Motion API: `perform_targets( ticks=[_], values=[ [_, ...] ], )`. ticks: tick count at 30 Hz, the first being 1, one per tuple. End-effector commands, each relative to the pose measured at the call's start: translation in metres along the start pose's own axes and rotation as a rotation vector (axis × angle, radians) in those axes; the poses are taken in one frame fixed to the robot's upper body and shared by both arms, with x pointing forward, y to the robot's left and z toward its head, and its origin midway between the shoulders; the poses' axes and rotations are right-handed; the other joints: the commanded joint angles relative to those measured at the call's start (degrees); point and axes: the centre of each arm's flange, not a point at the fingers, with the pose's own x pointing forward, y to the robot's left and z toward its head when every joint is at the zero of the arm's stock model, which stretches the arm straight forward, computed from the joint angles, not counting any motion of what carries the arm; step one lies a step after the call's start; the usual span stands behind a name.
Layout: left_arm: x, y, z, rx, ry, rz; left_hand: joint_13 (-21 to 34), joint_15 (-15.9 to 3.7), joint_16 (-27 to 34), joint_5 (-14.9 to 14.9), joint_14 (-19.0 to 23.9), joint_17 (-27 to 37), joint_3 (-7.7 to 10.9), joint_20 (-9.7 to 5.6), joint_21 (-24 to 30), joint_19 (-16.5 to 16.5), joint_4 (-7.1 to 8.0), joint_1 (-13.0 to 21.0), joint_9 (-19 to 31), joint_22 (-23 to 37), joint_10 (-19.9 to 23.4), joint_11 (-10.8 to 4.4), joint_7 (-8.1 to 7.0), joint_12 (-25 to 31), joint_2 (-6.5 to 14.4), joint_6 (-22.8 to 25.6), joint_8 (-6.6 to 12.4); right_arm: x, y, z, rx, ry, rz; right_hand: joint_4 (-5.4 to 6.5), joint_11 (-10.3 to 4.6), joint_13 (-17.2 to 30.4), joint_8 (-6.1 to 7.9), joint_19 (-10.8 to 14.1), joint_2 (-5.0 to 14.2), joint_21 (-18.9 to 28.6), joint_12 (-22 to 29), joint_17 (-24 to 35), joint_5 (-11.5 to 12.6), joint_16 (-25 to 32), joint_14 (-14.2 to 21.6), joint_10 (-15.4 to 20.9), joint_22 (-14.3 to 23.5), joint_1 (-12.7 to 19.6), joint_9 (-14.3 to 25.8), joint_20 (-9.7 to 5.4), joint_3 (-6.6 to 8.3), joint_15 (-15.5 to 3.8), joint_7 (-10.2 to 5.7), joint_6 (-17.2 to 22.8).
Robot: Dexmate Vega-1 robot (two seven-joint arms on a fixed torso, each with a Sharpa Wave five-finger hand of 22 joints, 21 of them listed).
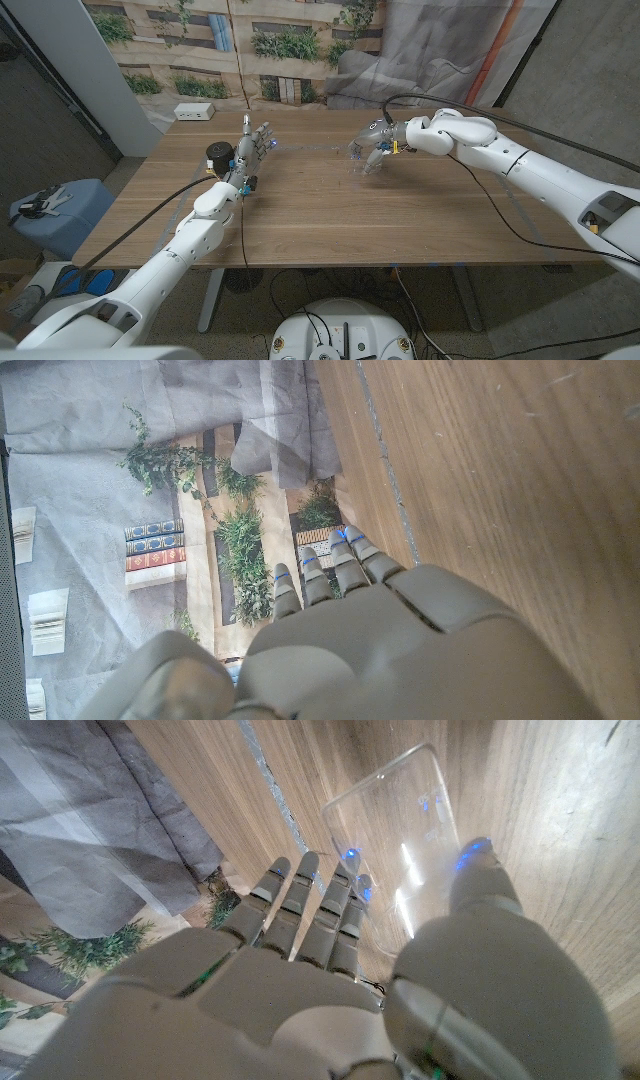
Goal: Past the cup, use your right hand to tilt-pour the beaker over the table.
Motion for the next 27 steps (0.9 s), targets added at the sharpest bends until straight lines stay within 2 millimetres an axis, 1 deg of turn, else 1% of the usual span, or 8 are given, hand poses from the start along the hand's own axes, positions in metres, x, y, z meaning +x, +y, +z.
perform_targets(
  ticks=[1,7,11,19,21,23,26,27],
  values=[
    [0.0,-0.0002,0.0001,0.0,0.0,0.0,0.17,0.14,-0.12,0.24,0.34,0.1,-0.32,-0.54,-0.09,0.61,-0.06,0.08,0.26,0.12,0.44,0.18,-0.25,-0.03,0.66,0.48,-0.06,0.003,-0.0006,-0.0003,-0.032,-0.006,0.073,0.43,-3.65,0.39,0.44,-0.44,4.12,-0.04,0.25,0.22,0.24,0.43,0.22,3.85,0.14,3.36,0.09,0.06,0.1,-7.08,-3.0,3.29],
    [0.0001,-0.0002,0.0001,0.0,0.0,0.0,0.16,0.16,-0.09,0.24,0.41,0.1,-0.38,-0.52,-0.11,0.64,-0.06,0.08,0.26,0.12,0.37,0.17,-0.26,-0.06,0.68,0.48,-0.07,0.0034,0.0001,-0.0003,-0.051,-0.003,0.09,0.48,-3.6,0.52,0.47,-0.56,4.27,-0.05,0.12,0.24,0.27,0.54,0.23,3.73,0.14,3.33,0.09,0.05,0.03,-7.04,-2.79,3.33],
    [0.0001,-0.0002,0.0001,0.0,0.0,0.0,0.16,0.12,-0.12,0.24,0.35,0.1,-0.41,-0.52,-0.13,0.66,-0.06,0.08,0.26,0.12,0.39,0.15,-0.26,-0.05,0.69,0.5,-0.06,0.0034,0.0003,-0.0001,-0.059,0.001,0.095,0.48,-3.6,0.64,0.5,-0.66,4.39,-0.06,0.06,0.25,0.3,0.6,0.17,3.77,0.13,3.37,0.08,0.07,-0.02,-7.04,-3.1,3.4],
    [0.0,-0.0002,0.0002,0.0,0.0,0.0,0.17,0.17,-0.1,0.25,0.4,0.09,-0.48,-0.52,-0.16,0.68,-0.07,0.09,0.26,0.12,0.45,0.15,-0.23,-0.03,0.71,0.48,-0.07,0.0033,0.0016,0.0003,-0.069,0.008,0.098,0.48,-3.57,0.87,0.66,-0.77,4.5,-0.05,-0.11,0.24,0.32,0.75,0.2,3.68,0.12,3.37,0.07,0.05,-0.15,-7.05,-3.11,3.79],
    [0.0,-0.0002,0.0002,0.0,0.0,0.0,0.17,0.16,-0.11,0.25,0.39,0.09,-0.5,-0.53,-0.17,0.67,-0.07,0.1,0.26,0.12,0.41,0.15,-0.26,-0.04,0.71,0.49,-0.06,0.0032,0.0021,0.0004,-0.064,0.009,0.095,0.47,-3.58,0.91,0.66,-0.75,4.52,-0.04,-0.13,0.24,0.32,0.78,0.21,3.71,0.12,3.38,0.07,0.05,-0.18,-7.09,-3.22,3.78],
    [0.0,-0.0002,0.0002,0.0,0.0,0.0,0.17,0.14,-0.11,0.25,0.37,0.09,-0.51,-0.54,-0.18,0.67,-0.07,0.1,0.26,0.12,0.39,0.18,-0.28,-0.05,0.71,0.52,-0.05,0.0032,0.0024,0.001,-0.057,0.009,0.092,0.43,-3.6,0.97,0.7,-0.69,4.52,0.0,-0.15,0.23,0.33,0.81,0.19,3.74,0.12,3.43,0.06,0.03,-0.21,-7.13,-2.96,3.85],
    [0.0,-0.0002,0.0002,0.0,0.0,0.0,0.17,0.15,-0.11,0.26,0.4,0.09,-0.54,-0.54,-0.19,0.68,-0.07,0.1,0.26,0.12,0.4,0.2,-0.25,-0.04,0.72,0.55,-0.05,0.0033,0.0027,-0.0006,0.0,0.0,0.088,0.45,-3.59,1.08,0.71,-0.77,4.58,-0.01,-0.21,0.24,0.32,0.93,0.31,3.75,0.11,3.41,0.06,0.05,-0.29,-7.08,-3.36,3.85],
    [0.0001,-0.0003,0.0002,0.0,0.0,0.0,0.17,0.18,-0.11,0.26,0.37,0.09,-0.54,-0.53,-0.2,0.68,-0.07,0.1,0.26,0.12,0.41,0.21,-0.26,-0.04,0.73,0.52,-0.06,0.0034,0.003,-0.0015,0.015,-0.003,0.084,0.48,-3.58,1.11,0.72,-0.8,4.64,-0.02,-0.24,0.25,0.33,0.95,0.3,3.72,0.11,3.39,0.06,0.01,-0.29,-7.17,-3.26,3.87]
  ],
)
